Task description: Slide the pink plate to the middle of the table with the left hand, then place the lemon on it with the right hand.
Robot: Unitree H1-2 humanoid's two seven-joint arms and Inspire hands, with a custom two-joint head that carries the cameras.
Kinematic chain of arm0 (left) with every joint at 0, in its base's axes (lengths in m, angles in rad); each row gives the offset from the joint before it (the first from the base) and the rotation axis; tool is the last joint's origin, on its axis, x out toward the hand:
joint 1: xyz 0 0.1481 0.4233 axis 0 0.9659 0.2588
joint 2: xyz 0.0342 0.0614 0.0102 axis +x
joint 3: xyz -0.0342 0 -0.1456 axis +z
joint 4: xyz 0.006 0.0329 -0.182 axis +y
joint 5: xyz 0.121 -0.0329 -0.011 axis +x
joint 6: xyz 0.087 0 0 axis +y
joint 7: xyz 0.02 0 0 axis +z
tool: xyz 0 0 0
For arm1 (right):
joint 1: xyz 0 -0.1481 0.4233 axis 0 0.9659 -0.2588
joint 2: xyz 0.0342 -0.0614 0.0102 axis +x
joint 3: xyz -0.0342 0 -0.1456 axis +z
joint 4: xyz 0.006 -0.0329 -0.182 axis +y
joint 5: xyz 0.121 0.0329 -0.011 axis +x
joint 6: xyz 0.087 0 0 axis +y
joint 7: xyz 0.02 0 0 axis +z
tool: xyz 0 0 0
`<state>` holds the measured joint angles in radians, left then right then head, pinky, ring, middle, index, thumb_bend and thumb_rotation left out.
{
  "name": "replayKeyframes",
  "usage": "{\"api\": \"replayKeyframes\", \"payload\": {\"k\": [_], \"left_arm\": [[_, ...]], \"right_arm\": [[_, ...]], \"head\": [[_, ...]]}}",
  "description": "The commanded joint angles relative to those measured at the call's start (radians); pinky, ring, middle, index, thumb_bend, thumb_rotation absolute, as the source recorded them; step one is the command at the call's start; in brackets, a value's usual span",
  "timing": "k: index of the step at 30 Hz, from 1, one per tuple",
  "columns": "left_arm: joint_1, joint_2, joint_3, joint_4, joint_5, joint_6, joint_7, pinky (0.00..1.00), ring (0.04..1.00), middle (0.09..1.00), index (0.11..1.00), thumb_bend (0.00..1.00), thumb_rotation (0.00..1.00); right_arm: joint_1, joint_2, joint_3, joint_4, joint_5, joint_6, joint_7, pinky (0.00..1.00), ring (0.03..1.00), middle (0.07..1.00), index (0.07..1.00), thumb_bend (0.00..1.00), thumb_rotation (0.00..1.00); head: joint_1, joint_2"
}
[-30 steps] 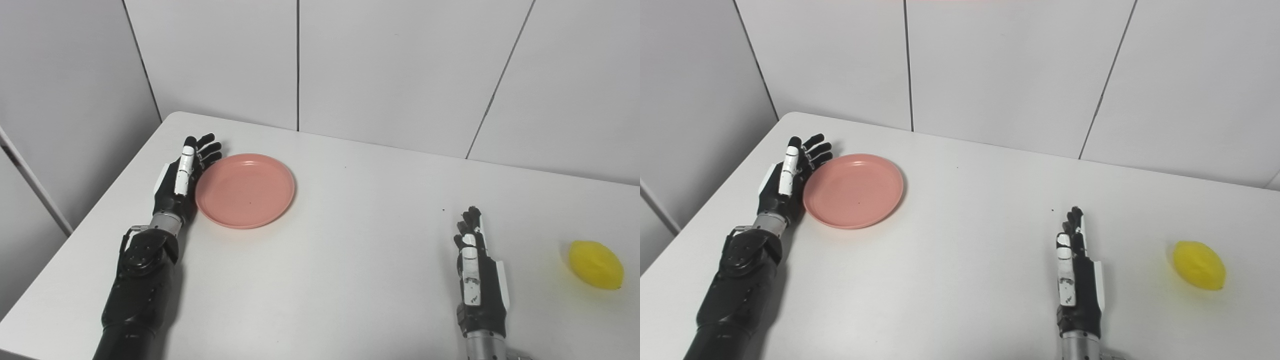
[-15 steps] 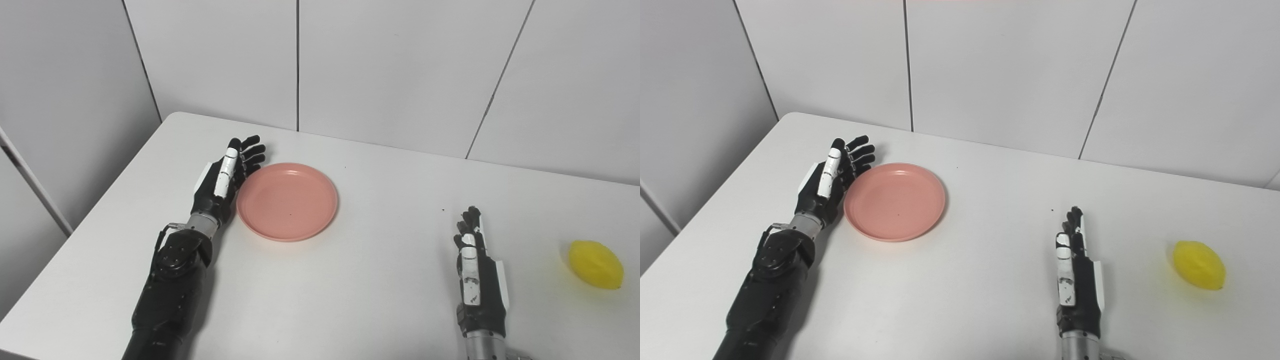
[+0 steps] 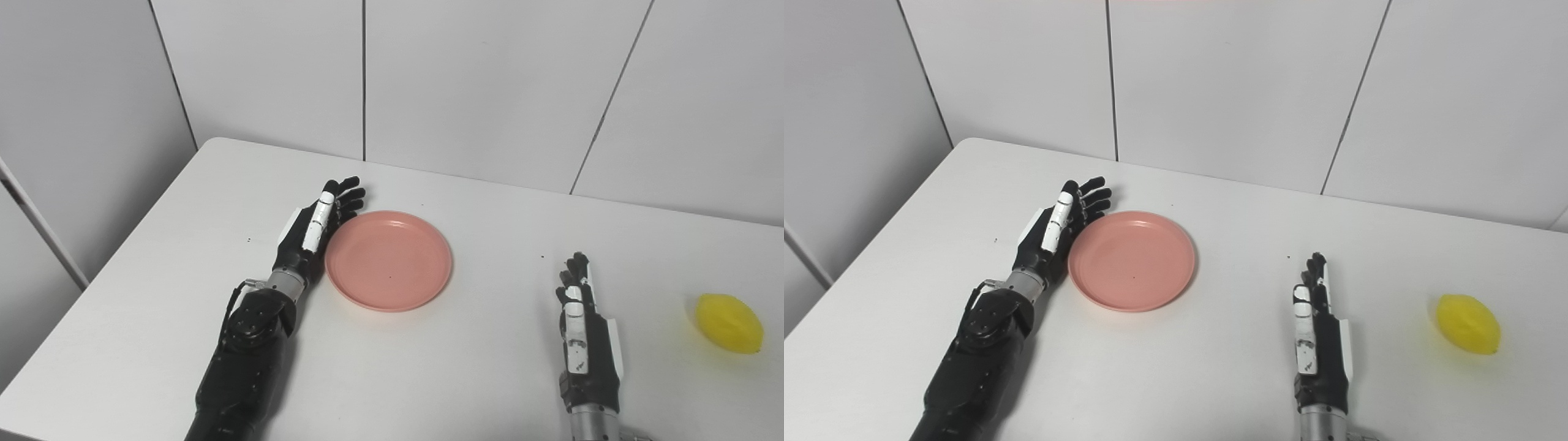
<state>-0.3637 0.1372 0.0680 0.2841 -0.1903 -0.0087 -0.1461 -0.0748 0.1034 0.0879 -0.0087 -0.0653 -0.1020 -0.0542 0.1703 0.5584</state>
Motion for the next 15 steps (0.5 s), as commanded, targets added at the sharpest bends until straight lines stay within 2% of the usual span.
{"api": "replayKeyframes", "payload": {"k": [1, 9, 15], "left_arm": [[-0.022, -0.007, -0.012, -0.042, 0.007, -0.007, -0.010, 0.91, 0.879, 0.864, 0.838, 0.60, 1.00], [-0.014, -0.034, -0.023, -0.084, 0.015, 0.015, 0.003, 0.88, 0.863, 0.853, 0.833, 0.61, 1.00], [-0.006, -0.044, -0.045, -0.106, 0.009, 0.047, -0.019, 0.90, 0.872, 0.864, 0.843, 0.59, 1.00]], "right_arm": [[-0.014, 0.004, 0.000, -0.030, -0.004, -0.026, -0.002, 1.00, 1.000, 1.000, 1.000, 0.57, 1.00], [-0.018, 0.014, 0.001, -0.029, -0.012, -0.019, -0.009, 1.00, 1.000, 1.000, 1.000, 0.61, 1.00], [-0.015, 0.023, 0.005, -0.038, -0.029, -0.009, -0.014, 1.00, 1.000, 1.000, 1.000, 0.62, 1.00]], "head": [[-0.002, 0.004], [-0.048, 0.018], [-0.076, 0.028]]}}
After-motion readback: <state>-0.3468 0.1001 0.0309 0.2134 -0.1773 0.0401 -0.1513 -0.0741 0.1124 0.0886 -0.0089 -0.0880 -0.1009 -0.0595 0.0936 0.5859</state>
